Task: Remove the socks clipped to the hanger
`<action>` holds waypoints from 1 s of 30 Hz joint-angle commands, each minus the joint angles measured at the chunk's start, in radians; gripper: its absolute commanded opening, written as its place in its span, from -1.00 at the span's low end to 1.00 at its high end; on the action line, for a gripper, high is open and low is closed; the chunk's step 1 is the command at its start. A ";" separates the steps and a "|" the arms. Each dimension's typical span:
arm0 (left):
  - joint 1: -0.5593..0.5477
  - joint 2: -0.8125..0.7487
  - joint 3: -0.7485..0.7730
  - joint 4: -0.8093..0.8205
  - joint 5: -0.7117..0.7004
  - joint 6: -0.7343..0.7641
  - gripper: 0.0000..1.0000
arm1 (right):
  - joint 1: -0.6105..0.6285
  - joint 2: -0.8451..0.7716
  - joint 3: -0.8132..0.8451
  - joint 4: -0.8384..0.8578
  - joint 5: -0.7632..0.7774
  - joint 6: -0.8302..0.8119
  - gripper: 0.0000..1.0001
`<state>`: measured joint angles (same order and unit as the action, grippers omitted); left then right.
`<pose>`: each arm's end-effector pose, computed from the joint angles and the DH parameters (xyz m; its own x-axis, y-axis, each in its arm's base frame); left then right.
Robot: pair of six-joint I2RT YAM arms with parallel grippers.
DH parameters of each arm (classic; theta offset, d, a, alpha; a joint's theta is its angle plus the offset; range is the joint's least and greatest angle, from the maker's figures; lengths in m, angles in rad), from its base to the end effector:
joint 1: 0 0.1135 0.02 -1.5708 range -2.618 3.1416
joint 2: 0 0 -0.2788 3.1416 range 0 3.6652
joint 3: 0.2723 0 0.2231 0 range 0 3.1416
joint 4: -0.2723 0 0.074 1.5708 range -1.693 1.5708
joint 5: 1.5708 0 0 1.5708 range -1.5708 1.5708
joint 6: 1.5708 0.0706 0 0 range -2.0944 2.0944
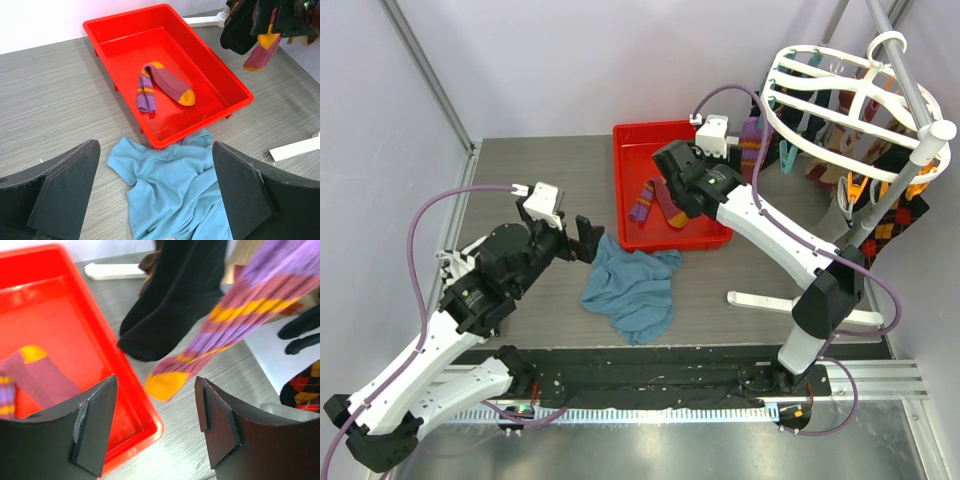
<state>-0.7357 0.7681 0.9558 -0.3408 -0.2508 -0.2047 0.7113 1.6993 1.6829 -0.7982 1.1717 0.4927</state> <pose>0.1305 -0.0945 0.3845 -0.2059 -0.0792 -0.9754 0.4355 0.8851 -0.1638 0.3009 0.1734 0.3727 -0.3790 -0.0839 -0.9216 0.4591 0.8476 -0.2660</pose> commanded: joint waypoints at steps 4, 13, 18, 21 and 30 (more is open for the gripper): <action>-0.004 -0.015 0.004 0.043 0.001 0.010 0.99 | -0.087 0.016 0.037 -0.016 0.132 0.063 0.41; -0.004 -0.006 0.009 0.034 -0.004 0.013 0.99 | -0.113 -0.021 -0.006 0.043 0.062 -0.011 -0.43; -0.002 0.060 0.098 -0.010 -0.015 -0.024 1.00 | -0.111 -0.154 -0.133 0.136 -0.091 -0.103 -0.63; -0.002 0.147 0.223 -0.087 0.022 -0.056 0.99 | -0.111 -0.252 -0.198 0.152 -0.165 -0.138 -0.73; -0.004 0.385 0.549 -0.133 0.128 -0.142 0.91 | -0.111 -0.483 -0.338 0.197 -0.355 -0.203 -0.98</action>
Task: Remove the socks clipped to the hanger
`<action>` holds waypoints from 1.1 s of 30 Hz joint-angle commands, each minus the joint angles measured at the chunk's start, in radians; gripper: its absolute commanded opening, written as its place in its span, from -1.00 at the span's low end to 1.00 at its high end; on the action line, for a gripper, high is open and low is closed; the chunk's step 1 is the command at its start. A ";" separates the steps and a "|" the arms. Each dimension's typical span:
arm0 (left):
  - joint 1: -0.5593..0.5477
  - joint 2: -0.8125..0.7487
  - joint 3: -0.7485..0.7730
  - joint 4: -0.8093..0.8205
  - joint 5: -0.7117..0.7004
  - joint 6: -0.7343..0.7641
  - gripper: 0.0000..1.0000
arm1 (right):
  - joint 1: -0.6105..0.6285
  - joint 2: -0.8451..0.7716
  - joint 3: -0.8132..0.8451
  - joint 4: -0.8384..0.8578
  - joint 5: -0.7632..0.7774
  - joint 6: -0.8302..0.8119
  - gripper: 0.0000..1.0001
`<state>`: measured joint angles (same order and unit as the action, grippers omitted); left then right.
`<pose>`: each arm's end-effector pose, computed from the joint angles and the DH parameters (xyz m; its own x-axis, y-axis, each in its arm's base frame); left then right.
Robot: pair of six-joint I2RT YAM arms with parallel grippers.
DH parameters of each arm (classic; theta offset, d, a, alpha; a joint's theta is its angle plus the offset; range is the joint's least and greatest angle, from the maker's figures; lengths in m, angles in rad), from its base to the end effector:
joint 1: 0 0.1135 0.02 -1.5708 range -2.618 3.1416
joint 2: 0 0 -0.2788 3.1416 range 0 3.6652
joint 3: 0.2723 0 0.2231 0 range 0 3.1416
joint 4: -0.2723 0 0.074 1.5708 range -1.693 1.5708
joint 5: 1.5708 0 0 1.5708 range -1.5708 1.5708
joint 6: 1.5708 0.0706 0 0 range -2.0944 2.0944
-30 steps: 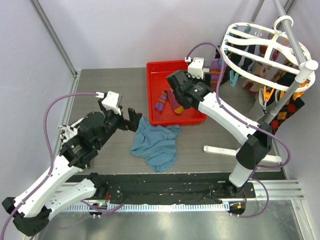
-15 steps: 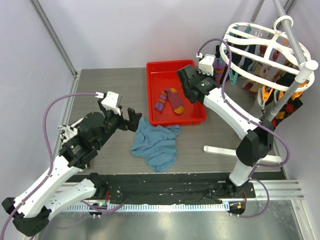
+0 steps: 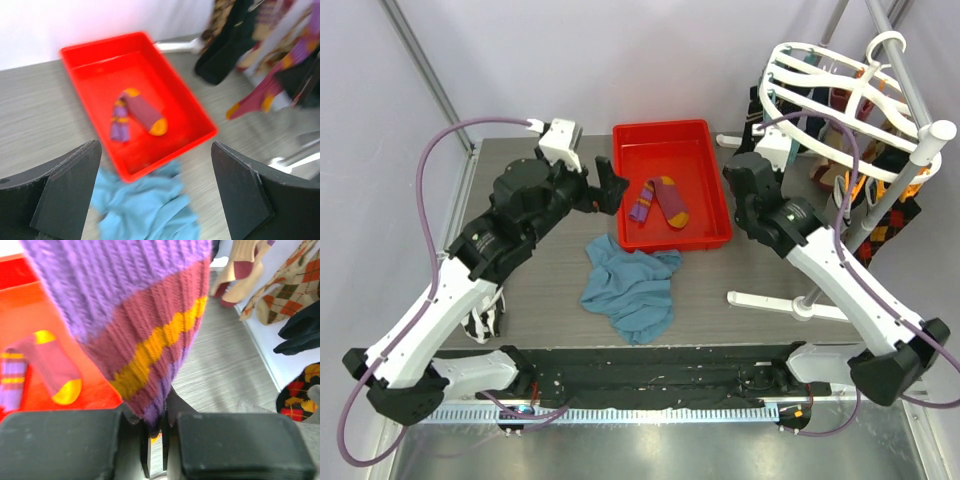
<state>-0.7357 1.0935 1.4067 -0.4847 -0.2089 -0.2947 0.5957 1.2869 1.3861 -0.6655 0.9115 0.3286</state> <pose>0.1721 -0.1360 0.4600 -0.2677 -0.1409 -0.9531 0.4465 0.8585 -0.2523 0.2372 0.0934 0.3992 -0.3531 -0.0005 -0.9356 0.3406 0.9313 -0.1290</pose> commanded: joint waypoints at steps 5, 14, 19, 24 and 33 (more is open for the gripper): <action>-0.004 0.173 0.161 0.098 0.198 -0.087 0.92 | 0.006 -0.161 -0.084 0.072 -0.187 -0.051 -0.98; -0.024 0.391 0.458 0.120 0.266 -0.116 0.86 | 0.006 -0.333 -0.217 0.190 -0.305 -0.100 -0.98; -0.050 0.497 0.552 0.143 0.283 -0.146 0.83 | 0.006 -0.376 -0.251 0.228 -0.378 -0.112 -0.98; -0.079 0.563 0.606 0.205 0.307 -0.149 0.82 | 0.004 -0.406 -0.262 0.244 -0.382 -0.115 -0.98; -0.123 0.709 0.744 0.261 0.370 -0.161 0.74 | 0.003 -0.449 -0.303 0.270 -0.408 -0.106 -0.98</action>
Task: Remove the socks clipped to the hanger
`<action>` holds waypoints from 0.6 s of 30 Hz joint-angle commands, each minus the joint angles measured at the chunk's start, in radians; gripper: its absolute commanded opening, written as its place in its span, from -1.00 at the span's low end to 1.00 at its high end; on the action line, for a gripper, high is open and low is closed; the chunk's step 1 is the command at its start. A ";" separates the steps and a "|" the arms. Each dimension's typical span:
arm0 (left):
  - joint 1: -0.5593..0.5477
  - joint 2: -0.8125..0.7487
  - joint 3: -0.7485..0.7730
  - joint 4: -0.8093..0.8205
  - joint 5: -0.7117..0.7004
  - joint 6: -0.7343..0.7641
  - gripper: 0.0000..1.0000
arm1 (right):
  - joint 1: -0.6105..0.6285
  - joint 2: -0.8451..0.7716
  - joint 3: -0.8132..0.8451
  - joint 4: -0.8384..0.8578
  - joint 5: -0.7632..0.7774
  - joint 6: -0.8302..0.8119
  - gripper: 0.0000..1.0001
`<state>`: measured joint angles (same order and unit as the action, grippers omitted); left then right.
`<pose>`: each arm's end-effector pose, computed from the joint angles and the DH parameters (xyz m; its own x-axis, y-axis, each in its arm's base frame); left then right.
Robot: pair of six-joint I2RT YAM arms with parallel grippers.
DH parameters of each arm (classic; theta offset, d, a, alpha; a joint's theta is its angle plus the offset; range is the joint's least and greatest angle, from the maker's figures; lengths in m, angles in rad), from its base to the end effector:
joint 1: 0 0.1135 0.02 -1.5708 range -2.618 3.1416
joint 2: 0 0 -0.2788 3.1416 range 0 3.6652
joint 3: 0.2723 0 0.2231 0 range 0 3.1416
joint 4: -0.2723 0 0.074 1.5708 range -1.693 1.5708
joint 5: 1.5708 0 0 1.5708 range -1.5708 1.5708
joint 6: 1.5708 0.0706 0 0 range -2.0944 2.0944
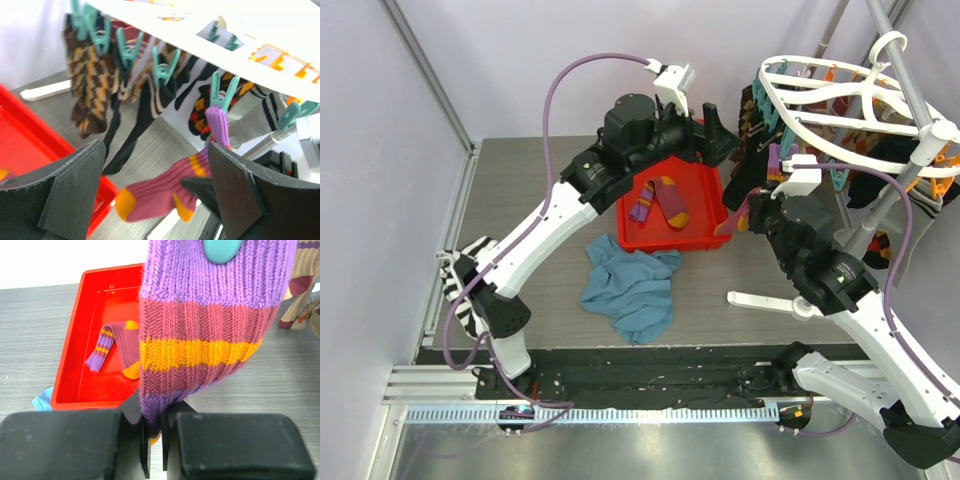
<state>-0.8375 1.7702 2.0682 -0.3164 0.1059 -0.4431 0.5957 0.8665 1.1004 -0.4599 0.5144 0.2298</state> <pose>0.2670 -0.3075 0.5046 -0.3582 -0.2393 -0.9024 0.7261 0.5362 -0.4304 0.1574 0.0647 0.4038 -0.2015 0.1030 -0.9741 -0.0469 0.9923 0.1146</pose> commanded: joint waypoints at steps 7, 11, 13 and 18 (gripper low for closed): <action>-0.058 0.087 0.128 0.140 0.069 0.004 0.71 | 0.003 -0.053 -0.037 0.073 -0.020 -0.014 -0.98; -0.064 0.100 0.121 0.145 0.081 0.003 0.70 | 0.004 -0.067 -0.028 0.064 -0.039 -0.004 -0.98; -0.064 0.081 0.098 0.145 0.086 0.015 0.72 | 0.003 -0.070 -0.011 0.041 -0.018 0.016 -0.98; -0.064 -0.026 -0.120 0.200 0.075 0.070 0.83 | 0.004 -0.101 0.030 -0.005 -0.010 0.060 -0.98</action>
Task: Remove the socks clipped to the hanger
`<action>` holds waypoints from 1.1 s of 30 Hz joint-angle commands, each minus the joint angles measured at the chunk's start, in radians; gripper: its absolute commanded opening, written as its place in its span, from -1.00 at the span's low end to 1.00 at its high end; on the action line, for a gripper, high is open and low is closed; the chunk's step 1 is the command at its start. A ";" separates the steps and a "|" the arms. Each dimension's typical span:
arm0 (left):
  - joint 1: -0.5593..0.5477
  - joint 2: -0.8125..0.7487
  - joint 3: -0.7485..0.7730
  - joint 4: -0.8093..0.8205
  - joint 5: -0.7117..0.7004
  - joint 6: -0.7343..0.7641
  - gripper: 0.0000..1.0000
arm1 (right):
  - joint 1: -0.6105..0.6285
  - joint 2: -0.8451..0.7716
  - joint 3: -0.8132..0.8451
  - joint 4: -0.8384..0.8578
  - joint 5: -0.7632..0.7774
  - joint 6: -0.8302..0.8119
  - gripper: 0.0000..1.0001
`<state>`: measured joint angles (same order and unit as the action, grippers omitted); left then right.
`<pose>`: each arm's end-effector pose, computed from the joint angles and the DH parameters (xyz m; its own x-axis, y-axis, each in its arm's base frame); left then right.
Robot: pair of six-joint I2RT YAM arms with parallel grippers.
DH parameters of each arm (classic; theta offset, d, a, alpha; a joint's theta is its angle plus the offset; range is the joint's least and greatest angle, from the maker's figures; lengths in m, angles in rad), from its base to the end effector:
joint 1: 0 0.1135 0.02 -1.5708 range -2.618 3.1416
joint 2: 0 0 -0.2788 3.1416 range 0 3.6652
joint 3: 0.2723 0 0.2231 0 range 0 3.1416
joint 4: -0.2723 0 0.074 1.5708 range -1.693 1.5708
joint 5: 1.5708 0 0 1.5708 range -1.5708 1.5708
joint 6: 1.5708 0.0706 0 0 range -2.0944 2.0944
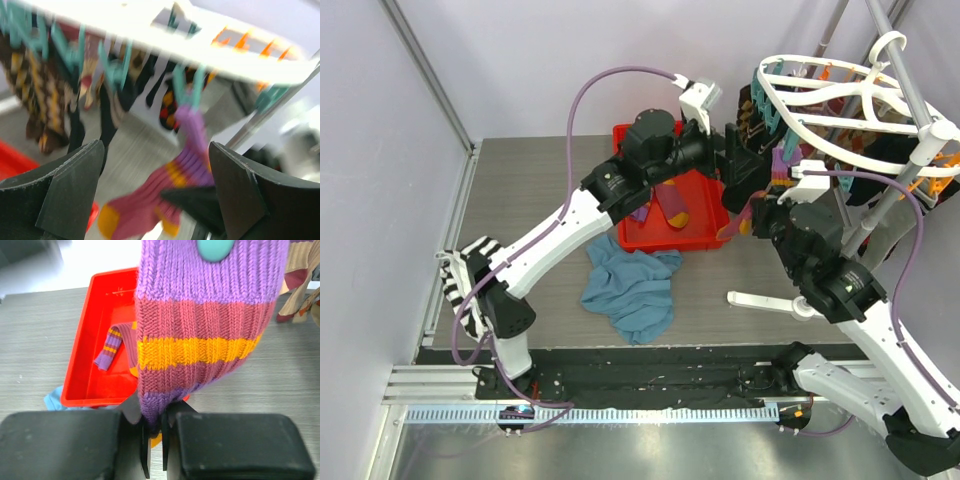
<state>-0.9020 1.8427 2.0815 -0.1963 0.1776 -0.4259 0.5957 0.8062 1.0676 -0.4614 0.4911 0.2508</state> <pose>0.2586 -0.3473 0.4973 -0.3403 -0.2253 -0.9129 0.8138 0.4159 -0.4059 0.1450 0.0581 0.4011 -0.1871 0.1375 -0.9727 -0.0679 0.9860 0.1525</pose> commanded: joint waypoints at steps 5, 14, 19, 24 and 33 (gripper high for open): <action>0.000 -0.174 -0.274 0.107 0.010 0.085 0.88 | 0.004 -0.073 0.061 -0.017 0.001 0.048 -0.98; -0.002 -0.263 -0.473 0.181 0.096 0.101 0.89 | 0.003 -0.087 0.060 -0.022 -0.005 0.093 -0.98; -0.002 -0.198 -0.310 0.077 0.086 0.064 0.85 | 0.004 -0.116 0.016 -0.013 -0.032 0.073 -0.98; -0.003 -0.113 -0.117 0.058 0.100 -0.008 0.85 | 0.003 -0.160 -0.020 0.015 -0.060 0.061 -0.98; -0.003 0.052 0.081 0.129 0.161 -0.157 0.83 | 0.003 -0.173 -0.021 0.021 -0.105 0.045 -0.98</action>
<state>-0.9020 1.8328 2.1101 -0.1257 0.2817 -0.4919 0.5957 0.6514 1.0424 -0.4904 0.4160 0.3157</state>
